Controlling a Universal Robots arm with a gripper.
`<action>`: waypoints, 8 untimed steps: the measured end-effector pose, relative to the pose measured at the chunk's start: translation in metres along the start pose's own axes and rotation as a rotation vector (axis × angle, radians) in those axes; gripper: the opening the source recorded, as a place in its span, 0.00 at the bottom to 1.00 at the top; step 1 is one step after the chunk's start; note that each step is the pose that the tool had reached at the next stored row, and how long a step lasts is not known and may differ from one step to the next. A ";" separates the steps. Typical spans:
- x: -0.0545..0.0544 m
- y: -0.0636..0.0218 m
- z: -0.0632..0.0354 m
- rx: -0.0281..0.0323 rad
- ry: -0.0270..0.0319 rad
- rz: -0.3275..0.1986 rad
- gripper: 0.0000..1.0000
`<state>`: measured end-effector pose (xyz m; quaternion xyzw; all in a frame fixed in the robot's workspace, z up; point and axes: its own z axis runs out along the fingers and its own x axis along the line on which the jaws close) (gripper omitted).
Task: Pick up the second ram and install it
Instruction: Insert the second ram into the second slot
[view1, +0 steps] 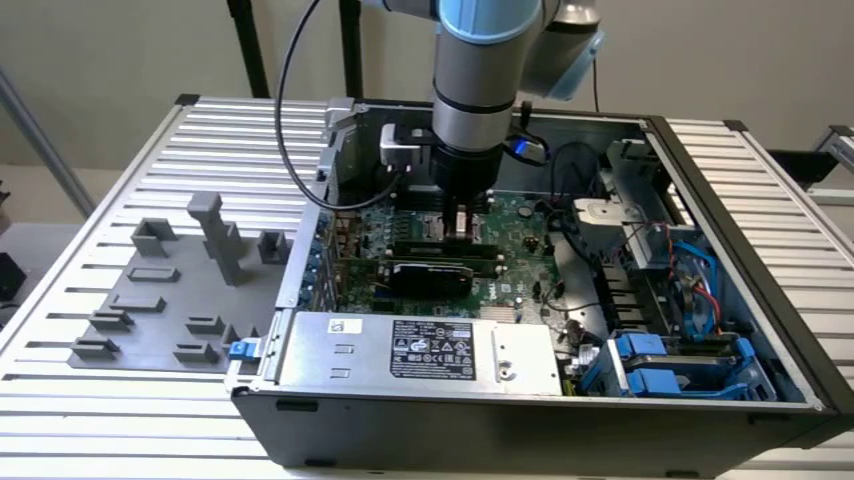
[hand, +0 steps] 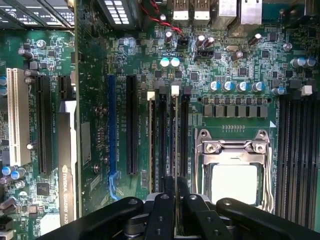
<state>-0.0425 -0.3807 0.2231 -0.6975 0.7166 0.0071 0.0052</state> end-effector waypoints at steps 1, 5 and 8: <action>0.000 0.0000 0.0006 0.0000 0.0001 0.000 0.00; 0.000 0.0001 0.0027 0.0000 0.0000 0.000 0.00; 0.000 0.0001 0.0031 -0.0002 0.0003 0.000 1.00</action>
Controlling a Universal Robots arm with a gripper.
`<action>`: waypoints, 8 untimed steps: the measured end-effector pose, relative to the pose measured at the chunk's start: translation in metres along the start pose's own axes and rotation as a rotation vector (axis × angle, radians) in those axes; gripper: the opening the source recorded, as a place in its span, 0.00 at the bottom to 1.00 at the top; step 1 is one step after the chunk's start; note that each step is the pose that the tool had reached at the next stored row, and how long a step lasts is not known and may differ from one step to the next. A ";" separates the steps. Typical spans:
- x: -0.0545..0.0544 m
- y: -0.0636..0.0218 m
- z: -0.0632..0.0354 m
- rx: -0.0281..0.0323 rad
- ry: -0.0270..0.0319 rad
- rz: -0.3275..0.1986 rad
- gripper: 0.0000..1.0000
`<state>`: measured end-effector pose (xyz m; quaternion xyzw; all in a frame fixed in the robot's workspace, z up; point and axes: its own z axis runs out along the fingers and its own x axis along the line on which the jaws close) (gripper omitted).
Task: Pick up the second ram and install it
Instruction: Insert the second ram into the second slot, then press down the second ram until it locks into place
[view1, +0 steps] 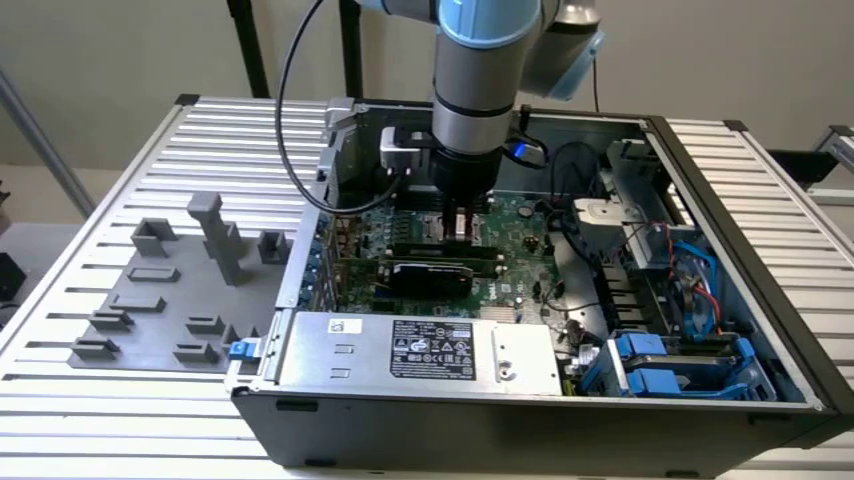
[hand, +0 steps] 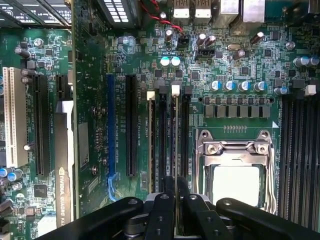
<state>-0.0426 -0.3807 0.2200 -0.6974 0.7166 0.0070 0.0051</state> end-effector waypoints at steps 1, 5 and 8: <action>0.000 0.0000 0.0000 0.0001 0.0000 0.000 1.00; 0.000 0.0000 -0.0041 0.0001 -0.0004 0.000 1.00; 0.000 0.0000 -0.0164 0.0001 -0.0004 0.000 1.00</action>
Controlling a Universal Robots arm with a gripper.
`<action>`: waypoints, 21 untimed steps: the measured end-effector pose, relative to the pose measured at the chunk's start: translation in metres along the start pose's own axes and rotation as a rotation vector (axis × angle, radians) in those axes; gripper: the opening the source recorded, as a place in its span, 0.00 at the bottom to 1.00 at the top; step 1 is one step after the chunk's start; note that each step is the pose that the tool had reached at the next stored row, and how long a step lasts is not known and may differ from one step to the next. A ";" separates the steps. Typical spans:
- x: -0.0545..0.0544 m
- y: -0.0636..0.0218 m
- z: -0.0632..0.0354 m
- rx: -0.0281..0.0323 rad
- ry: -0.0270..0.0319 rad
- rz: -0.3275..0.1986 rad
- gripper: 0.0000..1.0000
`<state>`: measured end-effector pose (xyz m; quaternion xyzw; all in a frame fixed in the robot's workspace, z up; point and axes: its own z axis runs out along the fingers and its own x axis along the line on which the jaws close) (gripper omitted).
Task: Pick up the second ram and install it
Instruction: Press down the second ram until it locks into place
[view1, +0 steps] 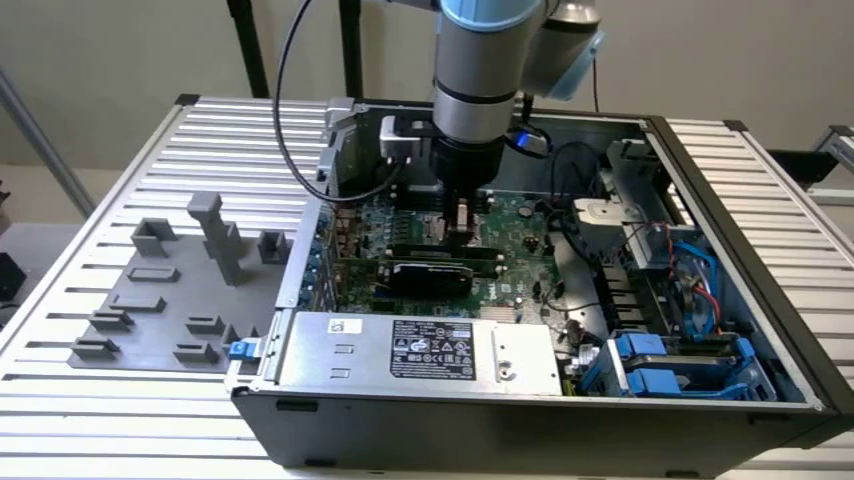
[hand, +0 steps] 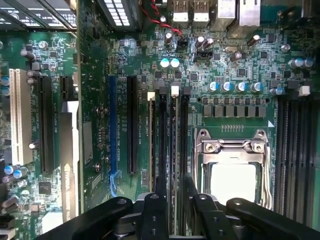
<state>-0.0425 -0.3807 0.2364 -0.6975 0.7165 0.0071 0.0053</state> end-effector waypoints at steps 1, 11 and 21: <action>0.000 0.0001 -0.0039 0.0000 0.0000 0.000 1.00; 0.000 0.0007 -0.0120 0.0001 -0.0001 0.000 0.00; 0.000 0.0007 -0.0120 -0.0001 0.0001 0.000 0.00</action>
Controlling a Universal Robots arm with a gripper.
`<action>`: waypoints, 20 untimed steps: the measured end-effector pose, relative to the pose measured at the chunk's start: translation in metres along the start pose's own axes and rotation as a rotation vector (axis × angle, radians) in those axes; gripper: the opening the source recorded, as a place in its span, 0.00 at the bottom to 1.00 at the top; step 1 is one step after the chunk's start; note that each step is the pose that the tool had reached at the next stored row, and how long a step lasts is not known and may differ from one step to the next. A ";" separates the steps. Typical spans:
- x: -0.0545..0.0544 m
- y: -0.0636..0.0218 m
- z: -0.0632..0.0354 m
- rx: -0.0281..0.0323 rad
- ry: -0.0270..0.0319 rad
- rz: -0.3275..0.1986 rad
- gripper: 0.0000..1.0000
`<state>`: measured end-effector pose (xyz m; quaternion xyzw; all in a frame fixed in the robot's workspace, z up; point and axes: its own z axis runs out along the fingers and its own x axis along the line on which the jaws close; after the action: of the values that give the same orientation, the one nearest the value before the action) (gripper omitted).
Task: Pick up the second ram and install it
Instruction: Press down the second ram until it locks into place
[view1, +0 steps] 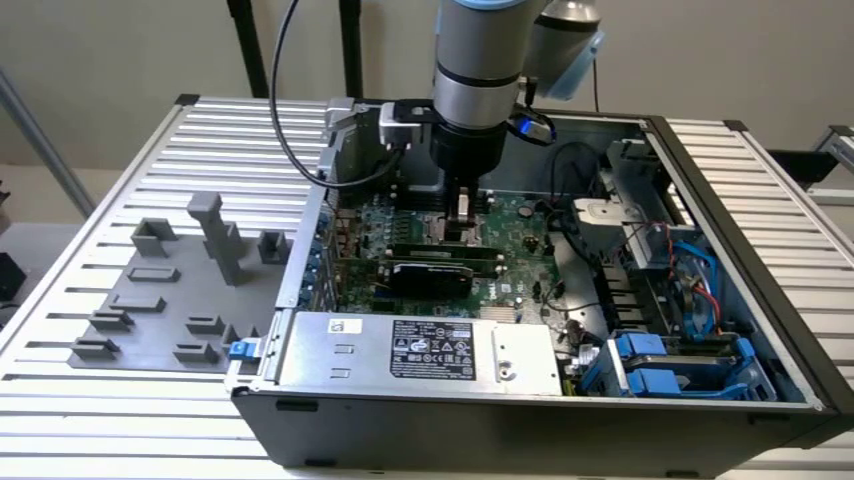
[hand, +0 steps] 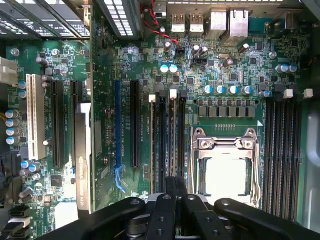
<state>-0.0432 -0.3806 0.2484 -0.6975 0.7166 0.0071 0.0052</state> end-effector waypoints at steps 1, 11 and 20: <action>-0.001 0.0000 0.0003 0.0000 0.0001 0.000 0.00; -0.001 -0.0001 0.0127 -0.0149 0.0003 0.000 0.00; 0.000 -0.0001 0.0229 -0.0162 0.0010 0.000 0.00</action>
<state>-0.0432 -0.3799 0.2255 -0.6974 0.7166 0.0126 -0.0008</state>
